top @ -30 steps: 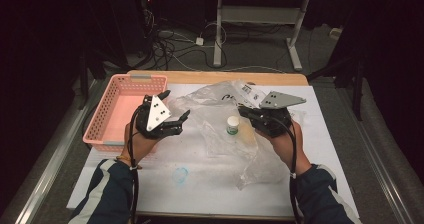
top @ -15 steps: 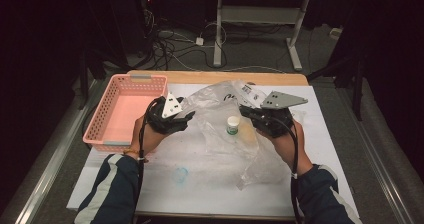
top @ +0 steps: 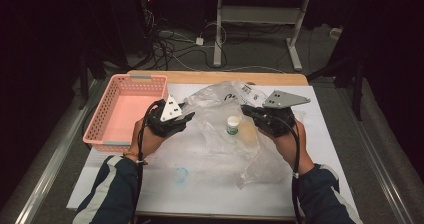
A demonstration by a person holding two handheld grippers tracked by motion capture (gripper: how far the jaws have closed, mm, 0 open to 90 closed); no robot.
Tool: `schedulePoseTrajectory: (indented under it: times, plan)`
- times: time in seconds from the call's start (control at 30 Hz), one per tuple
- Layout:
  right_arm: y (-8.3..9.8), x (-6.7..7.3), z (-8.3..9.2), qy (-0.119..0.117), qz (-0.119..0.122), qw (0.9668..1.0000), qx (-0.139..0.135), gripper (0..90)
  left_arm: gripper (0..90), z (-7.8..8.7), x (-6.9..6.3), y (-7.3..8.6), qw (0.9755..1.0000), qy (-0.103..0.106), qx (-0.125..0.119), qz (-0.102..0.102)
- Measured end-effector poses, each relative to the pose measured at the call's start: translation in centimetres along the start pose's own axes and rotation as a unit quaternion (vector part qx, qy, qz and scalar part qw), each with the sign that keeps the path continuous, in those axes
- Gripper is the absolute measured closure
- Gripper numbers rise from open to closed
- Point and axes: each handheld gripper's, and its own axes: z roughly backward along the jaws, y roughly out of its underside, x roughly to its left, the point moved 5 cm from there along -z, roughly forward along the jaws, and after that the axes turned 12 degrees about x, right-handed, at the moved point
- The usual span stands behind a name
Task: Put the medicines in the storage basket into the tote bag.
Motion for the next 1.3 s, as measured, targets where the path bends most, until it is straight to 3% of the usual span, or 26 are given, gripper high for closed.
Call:
schedulePoseTrajectory:
  times: [0.93,1.13,1.3]
  plan:
    - [0.01,0.05,0.23,-0.002,0.0,1.0,-0.002,89.4,77.5,0.88,-0.77,-0.05,0.9998,0.013,-0.005,-0.016]
    - [-0.05,0.09,0.39,-0.003,0.001,1.0,-0.004,82.3,79.7,0.94,-0.87,-0.03,0.9997,0.015,-0.005,-0.018]
    - [-0.14,0.21,0.53,-0.005,0.0,1.0,-0.008,82.8,79.7,0.96,-0.95,0.04,0.9997,0.016,-0.004,-0.019]
